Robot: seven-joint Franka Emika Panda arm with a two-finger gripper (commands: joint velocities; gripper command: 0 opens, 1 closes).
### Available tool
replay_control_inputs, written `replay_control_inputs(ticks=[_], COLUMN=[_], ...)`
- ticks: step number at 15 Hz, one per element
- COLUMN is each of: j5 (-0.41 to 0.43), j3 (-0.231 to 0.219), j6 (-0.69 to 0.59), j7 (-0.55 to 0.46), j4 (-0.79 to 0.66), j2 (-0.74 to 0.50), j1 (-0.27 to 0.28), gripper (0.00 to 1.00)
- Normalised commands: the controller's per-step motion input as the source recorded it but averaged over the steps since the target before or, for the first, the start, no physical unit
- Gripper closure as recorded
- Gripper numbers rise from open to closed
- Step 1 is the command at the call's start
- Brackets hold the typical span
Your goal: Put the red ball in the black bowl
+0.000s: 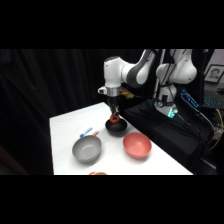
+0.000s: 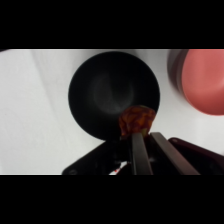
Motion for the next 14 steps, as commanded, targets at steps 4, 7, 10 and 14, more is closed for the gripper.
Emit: replay_control_inputs(ticks=[4, 7, 10, 14], j5=[-0.008, 0.014, 0.041, 0.021], j3=[-0.057, -0.032, -0.013, -0.034], j6=[0.35, 0.29, 0.22, 0.07], j7=[-0.04, -0.05, -0.07, -0.08], j4=[-0.11, -0.04, 0.00, 0.04], j2=[0.13, 0.15, 0.13, 0.04], j1=[-0.070, -0.032, -0.019, -0.032], gripper=[0.97, 0.67, 0.52, 0.18])
